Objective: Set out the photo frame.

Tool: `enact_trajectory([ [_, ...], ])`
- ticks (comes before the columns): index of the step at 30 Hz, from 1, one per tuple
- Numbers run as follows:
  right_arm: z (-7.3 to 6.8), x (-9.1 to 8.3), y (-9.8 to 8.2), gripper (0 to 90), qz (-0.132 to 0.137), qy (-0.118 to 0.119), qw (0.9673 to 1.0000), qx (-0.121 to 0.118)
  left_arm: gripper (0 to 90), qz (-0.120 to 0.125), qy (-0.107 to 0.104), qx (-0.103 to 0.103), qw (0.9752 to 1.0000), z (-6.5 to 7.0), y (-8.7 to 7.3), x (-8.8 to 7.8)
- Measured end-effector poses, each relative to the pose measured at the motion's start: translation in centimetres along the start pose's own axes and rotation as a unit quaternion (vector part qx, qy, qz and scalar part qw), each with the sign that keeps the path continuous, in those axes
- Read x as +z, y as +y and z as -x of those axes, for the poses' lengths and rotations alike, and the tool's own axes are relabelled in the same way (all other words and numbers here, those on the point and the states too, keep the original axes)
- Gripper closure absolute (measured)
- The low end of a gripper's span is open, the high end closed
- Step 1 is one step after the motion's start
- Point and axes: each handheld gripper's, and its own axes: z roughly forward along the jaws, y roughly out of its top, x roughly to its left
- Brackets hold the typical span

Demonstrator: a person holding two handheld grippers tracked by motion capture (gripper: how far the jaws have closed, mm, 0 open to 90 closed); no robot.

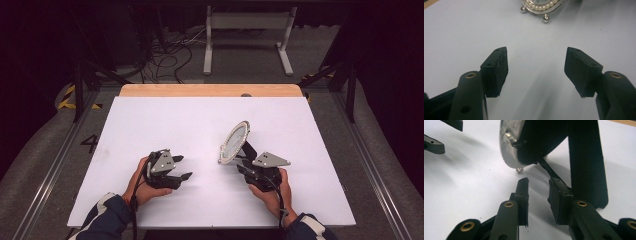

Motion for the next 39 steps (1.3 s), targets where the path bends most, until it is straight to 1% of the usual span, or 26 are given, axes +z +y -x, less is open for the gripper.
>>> enact_trajectory([
  [2, -0.2, 0.0, 0.1, 66.8, 0.002, 0.004, 1.0, -0.001, 34.1, -0.005, 0.003, -0.006, 1.0, -0.1, -0.5, -0.4],
  [6, -0.6, 0.1, 0.3, 62.7, 0.006, 0.009, 0.9999, -0.001, 30.7, -0.016, 0.012, -0.01, 0.9997, -0.2, -1.4, -1.1],
  [10, -1.0, 0.2, 0.5, 58.1, 0.01, 0.014, 0.9999, 0.0, 26.2, -0.02, 0.021, -0.017, 0.9994, -0.1, -2.1, -1.7],
  [12, -1.0, 0.4, 0.7, 57.0, 0.012, 0.015, 0.9998, 0.0, 24.7, -0.017, 0.025, -0.024, 0.9993, 0.1, -2.5, -2.1],
  [14, -1.1, 0.5, 0.8, 56.1, 0.013, 0.014, 0.9998, 0.001, 24.0, -0.016, 0.028, -0.026, 0.9992, 0.2, -2.6, -2.4],
  [18, -1.2, 0.9, 1.1, 52.8, 0.017, 0.021, 0.9996, 0.001, 20.2, -0.013, 0.035, -0.032, 0.9988, 0.6, -3.2, -3.1],
  [23, -1.4, 1.6, 1.6, 47.8, 0.02, 0.022, 0.9995, 0.008, 16.5, -0.011, 0.048, -0.038, 0.9981, 0.8, -3.6, -3.5],
  [26, -1.4, 1.8, 1.8, 47.2, 0.022, 0.022, 0.9995, 0.01, 16.2, -0.012, 0.048, -0.039, 0.998, 0.9, -3.7, -3.6],
  [29, -1.4, 2.5, 2.3, 45.5, 0.025, 0.016, 0.9993, 0.024, 15.8, -0.017, 0.052, -0.04, 0.9977, 1.0, -3.8, -3.6],
  [32, -1.4, 2.8, 2.5, 44.8, 0.028, 0.01, 0.9991, 0.028, 15.6, -0.018, 0.053, -0.04, 0.9976, 1.1, -3.8, -3.6],
  [35, -1.3, 3.2, 2.7, 43.3, 0.03, 0.003, 0.9986, 0.044, 15.5, -0.02, 0.055, -0.04, 0.9975, 1.1, -3.9, -3.6],
  [36, -1.4, 3.4, 2.8, 43.2, 0.031, 0.002, 0.9982, 0.052, 15.5, -0.022, 0.055, -0.039, 0.9975, 1.1, -3.9, -3.6],
  [39, -1.5, 3.8, 3.0, 44.2, 0.031, -0.007, 0.9977, 0.059, 15.5, -0.021, 0.055, -0.042, 0.9974, 1.2, -4.0, -3.6],
])
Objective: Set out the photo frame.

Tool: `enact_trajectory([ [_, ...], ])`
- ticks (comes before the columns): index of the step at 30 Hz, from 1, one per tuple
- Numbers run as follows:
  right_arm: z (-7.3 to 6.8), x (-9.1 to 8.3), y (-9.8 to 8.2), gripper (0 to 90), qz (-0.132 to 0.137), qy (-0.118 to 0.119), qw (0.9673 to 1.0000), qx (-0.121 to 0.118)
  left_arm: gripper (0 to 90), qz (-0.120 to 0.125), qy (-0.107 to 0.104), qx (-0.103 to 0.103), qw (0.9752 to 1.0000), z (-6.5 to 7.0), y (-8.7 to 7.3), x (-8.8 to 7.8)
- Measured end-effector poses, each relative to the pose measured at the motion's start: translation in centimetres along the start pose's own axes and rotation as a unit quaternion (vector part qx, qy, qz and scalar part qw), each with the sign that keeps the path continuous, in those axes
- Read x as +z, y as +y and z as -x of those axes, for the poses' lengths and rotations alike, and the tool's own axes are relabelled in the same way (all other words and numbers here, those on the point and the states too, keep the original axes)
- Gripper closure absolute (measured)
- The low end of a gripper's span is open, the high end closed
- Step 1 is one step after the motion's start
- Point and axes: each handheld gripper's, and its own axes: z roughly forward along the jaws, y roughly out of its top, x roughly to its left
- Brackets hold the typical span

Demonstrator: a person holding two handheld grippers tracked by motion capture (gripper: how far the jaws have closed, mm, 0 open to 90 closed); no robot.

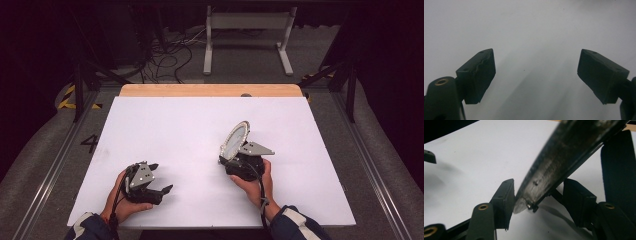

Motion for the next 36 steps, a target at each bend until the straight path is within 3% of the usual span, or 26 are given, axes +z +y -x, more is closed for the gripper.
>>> enact_trajectory([
  [8, 0.0, 0.0, -0.1, 49.2, 0.002, -0.005, 0.9999, 0.014, 15.5, 0.0, -0.001, 0.001, 1.0, 0.0, 0.1, 0.0],
  [14, 0.6, -0.5, -0.3, 60.3, -0.006, 0.016, 0.9996, 0.024, 15.5, 0.001, -0.001, -0.001, 1.0, 0.0, 0.1, -0.1],
  [24, 1.3, -1.7, -0.6, 69.0, -0.011, 0.037, 0.9991, 0.017, 15.5, 0.008, -0.007, 0.001, 0.9999, 0.0, 0.5, 0.1],
  [30, 1.3, -2.0, -0.8, 68.2, -0.012, 0.037, 0.9992, 0.008, 15.5, 0.01, -0.01, 0.003, 0.9999, 0.0, 0.7, 0.3],
  [36, 1.2, -1.4, -1.0, 59.7, -0.017, 0.029, 0.9994, 0.01, 15.5, 0.007, -0.01, 0.007, 0.9999, 0.0, 0.7, 0.3],
])
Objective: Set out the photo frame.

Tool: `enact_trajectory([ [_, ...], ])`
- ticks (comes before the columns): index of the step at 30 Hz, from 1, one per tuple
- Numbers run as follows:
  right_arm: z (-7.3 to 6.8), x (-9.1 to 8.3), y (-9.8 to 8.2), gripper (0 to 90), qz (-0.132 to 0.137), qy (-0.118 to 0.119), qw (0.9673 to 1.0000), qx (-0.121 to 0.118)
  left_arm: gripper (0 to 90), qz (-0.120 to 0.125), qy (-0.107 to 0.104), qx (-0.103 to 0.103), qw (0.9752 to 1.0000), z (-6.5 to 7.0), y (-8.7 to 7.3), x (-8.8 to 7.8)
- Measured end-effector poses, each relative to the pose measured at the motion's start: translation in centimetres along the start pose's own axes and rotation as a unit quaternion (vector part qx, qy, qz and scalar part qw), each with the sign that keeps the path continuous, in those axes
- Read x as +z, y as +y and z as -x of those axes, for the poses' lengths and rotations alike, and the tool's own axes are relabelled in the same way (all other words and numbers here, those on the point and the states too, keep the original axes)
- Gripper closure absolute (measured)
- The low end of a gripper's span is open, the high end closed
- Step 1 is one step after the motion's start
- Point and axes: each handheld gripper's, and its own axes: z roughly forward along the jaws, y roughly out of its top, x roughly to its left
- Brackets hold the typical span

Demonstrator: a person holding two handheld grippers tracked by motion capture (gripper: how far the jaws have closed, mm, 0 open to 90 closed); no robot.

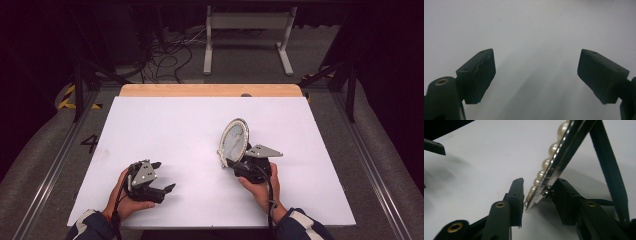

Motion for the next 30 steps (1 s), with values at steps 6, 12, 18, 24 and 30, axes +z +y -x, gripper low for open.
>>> enact_trajectory([
  [6, -0.1, 1.1, -0.1, 59.6, 0.009, -0.006, 0.9999, 0.012, 15.5, 0.003, 0.0, -0.003, 1.0, 0.0, 0.0, -0.1],
  [12, 0.2, 1.3, -0.2, 66.7, 0.015, 0.006, 0.9997, 0.017, 15.4, 0.0, -0.003, -0.001, 1.0, 0.0, 0.0, 0.0],
  [18, 0.5, 0.9, -0.2, 69.2, 0.007, 0.019, 0.9996, 0.02, 15.3, -0.001, -0.006, 0.0, 1.0, 0.0, 0.1, 0.1],
  [24, 0.8, -0.1, -0.6, 73.7, -0.008, 0.046, 0.9987, 0.02, 15.1, 0.004, -0.01, -0.001, 0.9999, -0.1, 0.3, 0.3],
  [30, 1.0, -0.8, -0.8, 76.2, -0.019, 0.056, 0.9981, 0.015, 15.0, 0.005, -0.02, 0.004, 0.9998, -0.1, 0.8, 0.9],
])
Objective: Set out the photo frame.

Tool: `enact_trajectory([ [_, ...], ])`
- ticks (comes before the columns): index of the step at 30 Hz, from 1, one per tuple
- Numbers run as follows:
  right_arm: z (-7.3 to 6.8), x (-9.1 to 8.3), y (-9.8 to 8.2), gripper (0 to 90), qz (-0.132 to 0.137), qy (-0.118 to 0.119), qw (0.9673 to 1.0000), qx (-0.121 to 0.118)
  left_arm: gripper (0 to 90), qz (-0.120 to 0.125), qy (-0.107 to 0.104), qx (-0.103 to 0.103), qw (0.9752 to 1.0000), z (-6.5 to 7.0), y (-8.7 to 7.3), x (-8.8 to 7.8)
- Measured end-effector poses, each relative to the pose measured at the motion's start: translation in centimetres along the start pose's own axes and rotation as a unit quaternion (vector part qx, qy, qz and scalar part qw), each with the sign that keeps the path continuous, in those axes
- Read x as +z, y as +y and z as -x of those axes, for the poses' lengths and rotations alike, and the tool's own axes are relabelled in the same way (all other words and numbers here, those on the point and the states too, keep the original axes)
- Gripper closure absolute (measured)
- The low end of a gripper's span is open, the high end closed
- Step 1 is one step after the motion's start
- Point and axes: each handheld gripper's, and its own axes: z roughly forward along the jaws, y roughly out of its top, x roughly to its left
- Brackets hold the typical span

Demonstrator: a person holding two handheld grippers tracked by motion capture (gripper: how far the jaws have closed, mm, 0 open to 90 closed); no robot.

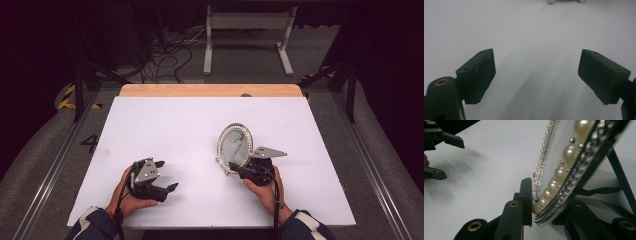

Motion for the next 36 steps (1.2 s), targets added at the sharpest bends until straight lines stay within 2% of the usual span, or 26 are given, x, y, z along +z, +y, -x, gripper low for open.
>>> enact_trajectory([
  [5, -0.1, -0.5, -0.4, 77.5, 0.002, 0.004, 1.0, 0.002, 14.9, -0.008, -0.004, 0.006, 0.9999, 0.2, 0.5, 0.9],
  [12, -0.2, -0.8, -0.6, 77.2, 0.001, 0.004, 1.0, -0.003, 14.9, 0.0, -0.017, 0.009, 0.9998, 0.0, 1.3, 1.8],
  [15, -0.6, -0.6, -0.6, 72.7, 0.005, -0.014, 0.9995, -0.027, 14.4, 0.012, -0.019, 0.005, 0.9998, -0.5, 2.3, 2.7],
  [19, -0.7, -0.3, -0.5, 68.7, 0.013, -0.021, 0.9992, -0.03, 14.8, 0.02, -0.02, 0.007, 0.9996, -1.1, 3.6, 3.9],
  [21, -0.7, 0.0, -0.5, 64.9, 0.018, -0.027, 0.9992, -0.023, 14.8, 0.027, -0.021, 0.008, 0.9994, -1.2, 4.2, 4.5],
  [25, -0.8, 0.6, -0.6, 66.8, 0.028, -0.022, 0.9992, -0.017, 15.0, 0.034, -0.032, 0.013, 0.9988, -1.2, 5.2, 5.3],
  [29, -0.7, 1.2, -0.7, 76.7, 0.033, -0.015, 0.9993, -0.007, 15.2, 0.035, -0.039, 0.021, 0.9984, -1.2, 6.1, 6.3],
  [33, 0.1, 1.2, -0.6, 78.5, 0.029, 0.008, 0.9996, 0.0, 15.2, 0.038, -0.057, 0.018, 0.9975, -1.4, 7.0, 7.3],
  [36, 0.7, 1.2, -0.3, 80.1, 0.015, 0.037, 0.9992, 0.002, 15.3, 0.039, -0.066, 0.025, 0.9968, -1.4, 7.8, 8.2],
])
